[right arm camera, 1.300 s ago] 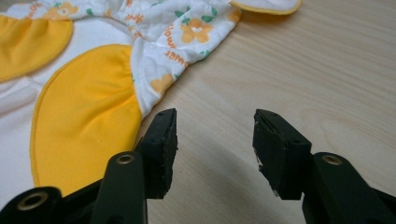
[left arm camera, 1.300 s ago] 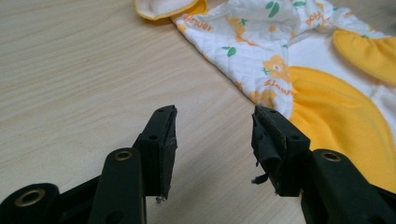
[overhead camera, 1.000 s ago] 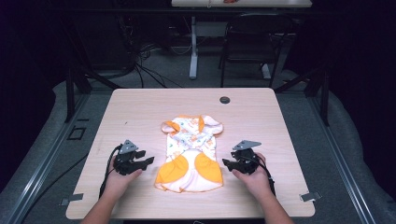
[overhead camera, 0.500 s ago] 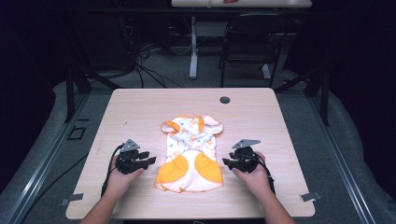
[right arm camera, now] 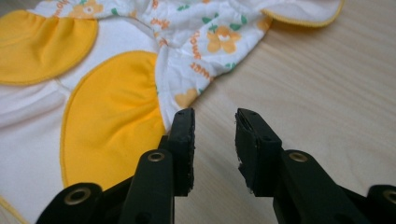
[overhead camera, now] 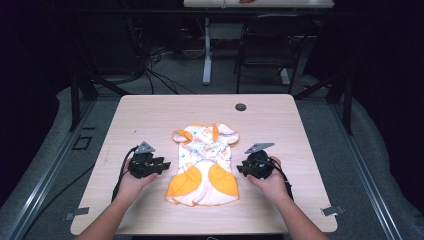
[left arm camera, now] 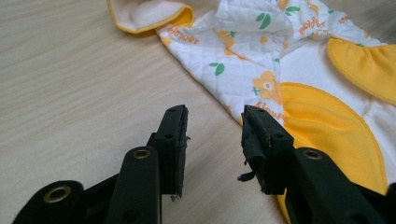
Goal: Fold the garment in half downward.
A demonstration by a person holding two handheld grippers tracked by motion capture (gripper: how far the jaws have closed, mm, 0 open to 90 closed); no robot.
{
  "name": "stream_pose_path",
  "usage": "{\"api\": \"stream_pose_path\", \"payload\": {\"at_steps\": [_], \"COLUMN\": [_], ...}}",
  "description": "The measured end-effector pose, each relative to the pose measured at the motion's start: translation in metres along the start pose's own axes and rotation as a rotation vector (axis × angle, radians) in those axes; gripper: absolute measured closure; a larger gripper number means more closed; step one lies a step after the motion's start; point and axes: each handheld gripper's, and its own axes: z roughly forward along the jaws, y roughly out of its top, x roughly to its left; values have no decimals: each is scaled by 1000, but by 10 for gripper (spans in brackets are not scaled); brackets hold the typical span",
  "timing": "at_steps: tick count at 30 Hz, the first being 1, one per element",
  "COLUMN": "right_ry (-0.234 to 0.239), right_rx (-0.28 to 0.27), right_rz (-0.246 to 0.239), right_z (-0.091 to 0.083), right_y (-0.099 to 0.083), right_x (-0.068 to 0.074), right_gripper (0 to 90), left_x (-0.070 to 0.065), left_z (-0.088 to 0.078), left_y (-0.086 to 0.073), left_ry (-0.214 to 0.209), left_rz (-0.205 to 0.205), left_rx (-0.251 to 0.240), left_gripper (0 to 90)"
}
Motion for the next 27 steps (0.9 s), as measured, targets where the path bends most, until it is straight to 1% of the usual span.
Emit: {"api": "stream_pose_path", "payload": {"at_steps": [3, 4, 5, 6, 7, 8, 9, 11, 12, 14, 17, 19, 21, 23, 24, 26, 27], "right_ry": [12, 12, 19, 19, 21, 21, 19, 23, 18, 16, 22, 13, 16, 14, 12, 20, 9], "right_rx": [3, 3, 16, 16, 12, 21, 21, 22, 24, 22, 31, 30, 35, 36, 34, 34, 37], "right_rz": [-9, -9, -12, -12, -8, -16, -19, -20, -29, -37, -33, -38, -50, -59, -65, -57, -61], "right_z": [-4, -4, -6, -6, -6, -7, -8, -8, -8, -8, -7, -6, -5, -3, -2, 0, 5], "right_y": [13, 13, 22, 22, 27, 31, 34, 37, 43, 45, 52, 56, 62, 68, 70, 72, 77], "right_x": [1, 1, 0, 0, 0, 0, 0, 0, 0, -1, -4, -4, -5, -5, -5, -6, -7], "right_gripper": [690, 690, 695, 695, 694, 695, 696, 696, 697, 698, 697, 696, 696, 696, 697, 696, 695], "left_x": [-2, -3, -5, -5, -7, -7, -7, -9, -10, -11, -12, -11, -10, -8, -8, -8, -7], "left_z": [0, 0, 1, 1, 1, 2, 2, 3, 4, 6, 9, 11, 13, 17, 17, 21, 23], "left_y": [9, 13, 21, 21, 28, 32, 32, 39, 42, 48, 56, 63, 68, 75, 75, 80, 81], "left_ry": [9, 13, 9, 9, 8, 6, 6, 6, 4, 3, 4, -6, -15, -17, -17, -25, -26], "left_rz": [23, 32, 45, 45, 54, 58, 58, 72, 71, 76, 88, 72, 65, 67, 67, 61, 63], "left_rx": [4, 7, 10, 10, 6, 8, 8, 10, 12, 17, 27, 21, 20, 24, 24, 24, 22], "left_gripper": [612, 612, 617, 618, 620, 622, 621, 622, 624, 626, 632, 637, 640, 644, 646, 647, 649]}}
